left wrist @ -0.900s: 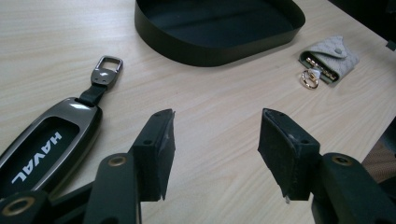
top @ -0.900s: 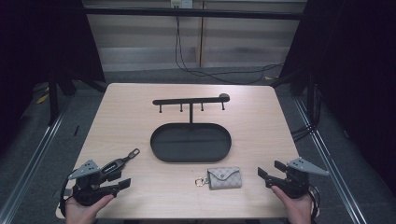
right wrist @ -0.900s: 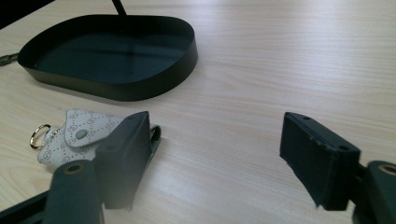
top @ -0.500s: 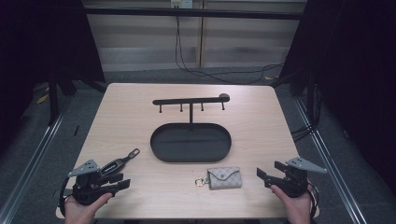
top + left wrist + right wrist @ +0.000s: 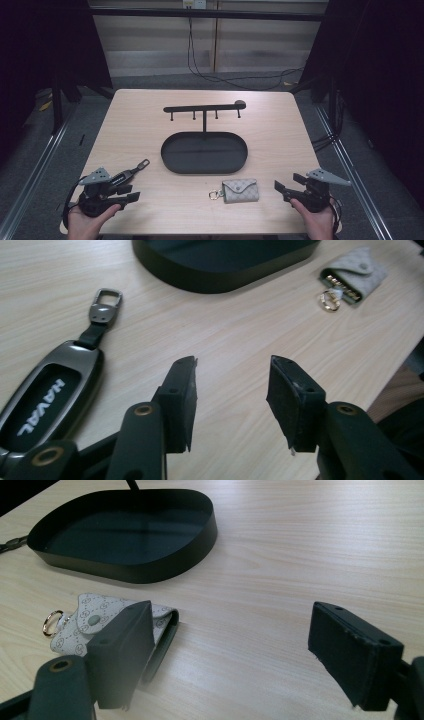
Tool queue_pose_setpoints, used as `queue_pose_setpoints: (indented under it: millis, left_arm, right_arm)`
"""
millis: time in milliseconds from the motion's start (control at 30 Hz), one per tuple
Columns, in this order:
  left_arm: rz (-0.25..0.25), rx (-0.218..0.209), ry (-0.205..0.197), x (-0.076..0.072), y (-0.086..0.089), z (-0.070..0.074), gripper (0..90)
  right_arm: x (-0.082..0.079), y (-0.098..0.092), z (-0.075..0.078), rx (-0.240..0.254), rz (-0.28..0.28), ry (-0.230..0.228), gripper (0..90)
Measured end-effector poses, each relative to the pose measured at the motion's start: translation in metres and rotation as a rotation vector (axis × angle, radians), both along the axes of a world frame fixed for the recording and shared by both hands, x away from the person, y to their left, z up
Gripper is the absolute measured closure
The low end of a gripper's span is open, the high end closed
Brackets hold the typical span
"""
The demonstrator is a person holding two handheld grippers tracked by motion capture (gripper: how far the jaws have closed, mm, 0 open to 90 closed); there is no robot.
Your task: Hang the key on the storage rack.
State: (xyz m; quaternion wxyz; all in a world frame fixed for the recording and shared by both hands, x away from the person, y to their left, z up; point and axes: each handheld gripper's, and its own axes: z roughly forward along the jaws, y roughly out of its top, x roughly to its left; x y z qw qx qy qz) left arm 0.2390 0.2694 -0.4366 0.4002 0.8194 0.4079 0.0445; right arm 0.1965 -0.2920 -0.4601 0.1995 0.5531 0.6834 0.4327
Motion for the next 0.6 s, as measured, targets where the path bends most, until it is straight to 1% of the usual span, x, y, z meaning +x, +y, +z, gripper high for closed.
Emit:
queue_pose_setpoints:
  millis: [33,67,100,167,200,233,267,300,333,367,433,467,500,533,567,600]
  left_arm:
    - [0.000,0.000,0.000,0.000,0.000,0.000,54.6]
    - [0.004,0.002,0.009,0.005,0.000,0.003,54.8]
    - [-0.006,0.003,0.011,0.008,0.000,0.004,55.8]
    - [-0.011,0.036,0.008,0.012,-0.002,0.008,56.5]
    - [-0.011,0.036,0.008,0.012,-0.002,0.008,56.8]
    - [-0.025,0.060,0.001,0.017,-0.003,0.011,57.9]
    - [-0.022,0.074,-0.001,0.018,-0.004,0.012,58.0]
    - [-0.009,0.120,-0.015,0.020,-0.006,0.013,57.9]
    - [-0.005,0.166,-0.021,0.023,-0.009,0.014,57.1]
    - [-0.023,0.165,-0.009,0.027,-0.010,0.014,55.7]
    - [-0.028,0.172,-0.004,0.029,-0.011,0.015,54.6]
    - [-0.017,0.197,-0.004,0.034,-0.012,0.018,54.6]
    - [-0.005,0.203,-0.012,0.037,-0.012,0.019,54.0]
    - [0.009,0.201,-0.015,0.038,-0.013,0.020,51.6]
    - [0.008,0.211,-0.017,0.041,-0.013,0.022,49.1]
    - [0.004,0.206,-0.009,0.043,-0.013,0.023,48.5]
  right_arm:
    - [0.000,0.000,0.000,0.000,0.000,0.000,18.3]
    - [0.001,0.000,-0.001,-0.016,-0.008,0.010,18.2]
    - [0.001,0.000,-0.001,-0.009,-0.004,0.012,18.2]
    - [0.002,0.000,-0.001,0.000,-0.007,0.014,18.3]
    - [0.002,0.000,-0.001,0.001,-0.003,0.014,18.2]
    - [0.001,0.000,-0.001,0.001,-0.002,0.013,18.1]
    - [0.001,0.000,-0.001,-0.003,0.005,0.011,18.0]
    - [0.001,0.000,-0.001,-0.004,0.007,0.011,17.9]
    - [0.002,0.001,-0.002,-0.007,0.011,0.015,17.8]
    - [0.002,0.001,-0.002,-0.008,0.016,0.023,17.6]
    - [0.003,0.002,-0.002,-0.010,0.023,0.026,17.7]
    - [0.003,0.003,-0.002,-0.012,0.030,0.025,17.8]
    - [0.002,0.003,-0.002,-0.013,0.037,0.024,17.7]
    - [0.002,0.004,-0.002,-0.013,0.043,0.022,17.7]
    - [0.002,0.004,-0.002,-0.015,0.046,0.019,17.7]
    - [0.001,0.005,-0.001,-0.014,0.050,0.017,17.7]
